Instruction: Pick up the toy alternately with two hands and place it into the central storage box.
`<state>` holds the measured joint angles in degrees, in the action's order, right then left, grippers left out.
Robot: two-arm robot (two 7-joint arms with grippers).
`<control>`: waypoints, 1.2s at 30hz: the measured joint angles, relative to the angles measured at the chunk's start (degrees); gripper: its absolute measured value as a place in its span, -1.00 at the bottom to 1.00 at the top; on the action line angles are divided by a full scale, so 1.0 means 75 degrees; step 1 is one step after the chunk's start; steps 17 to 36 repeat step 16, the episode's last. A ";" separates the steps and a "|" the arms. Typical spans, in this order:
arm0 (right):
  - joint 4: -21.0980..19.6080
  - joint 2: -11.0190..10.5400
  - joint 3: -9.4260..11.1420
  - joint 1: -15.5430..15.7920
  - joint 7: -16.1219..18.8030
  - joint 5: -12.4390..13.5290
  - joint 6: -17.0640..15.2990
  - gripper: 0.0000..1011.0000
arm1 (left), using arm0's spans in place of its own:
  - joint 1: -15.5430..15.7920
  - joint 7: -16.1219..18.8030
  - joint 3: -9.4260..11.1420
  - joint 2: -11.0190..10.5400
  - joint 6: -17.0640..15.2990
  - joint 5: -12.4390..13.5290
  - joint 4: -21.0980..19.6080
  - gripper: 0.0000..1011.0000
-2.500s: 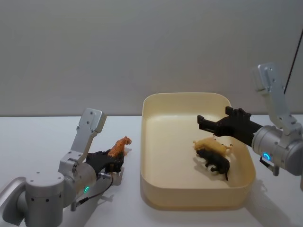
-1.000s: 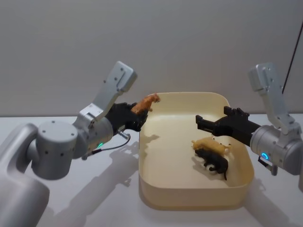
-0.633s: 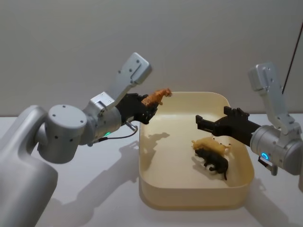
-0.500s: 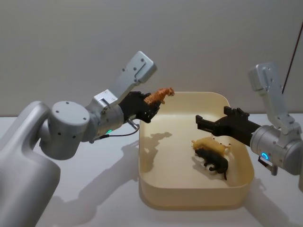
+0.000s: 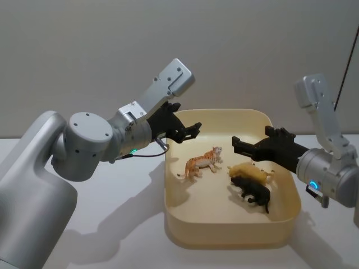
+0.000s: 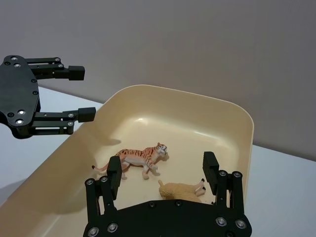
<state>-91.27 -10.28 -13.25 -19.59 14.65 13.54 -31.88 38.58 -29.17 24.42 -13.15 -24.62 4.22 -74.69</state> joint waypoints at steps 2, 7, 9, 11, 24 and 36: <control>0.0000 0.0000 0.0000 0.0000 0.0000 0.0000 0.0000 0.98 | 0.0014 -0.0019 0.0005 0.0007 0.0003 0.0022 0.0013 0.56; 0.0000 0.0000 0.0000 0.0000 0.0000 0.0000 0.0000 0.98 | 0.0047 -0.0058 0.0016 0.0020 0.0013 0.0073 0.0041 0.86; 0.0000 0.0000 0.0000 0.0000 0.0000 0.0000 0.0000 0.98 | 0.0058 -0.0074 0.0020 0.0026 0.0018 0.0093 0.0052 0.93; 0.0000 0.0000 0.0000 0.0000 0.0001 0.0000 0.0000 0.98 | 0.0069 -0.0087 0.0023 0.0030 0.0022 0.0109 0.0059 0.98; 0.0000 0.0000 0.0000 0.0000 0.0000 0.0000 0.0000 0.98 | 0.0085 -0.0106 0.0027 0.0036 0.0026 0.0134 0.0073 0.98; 0.0000 0.0000 0.0000 0.0000 0.0000 0.0000 0.0000 0.98 | 0.0085 -0.0106 0.0027 0.0036 0.0026 0.0134 0.0073 0.98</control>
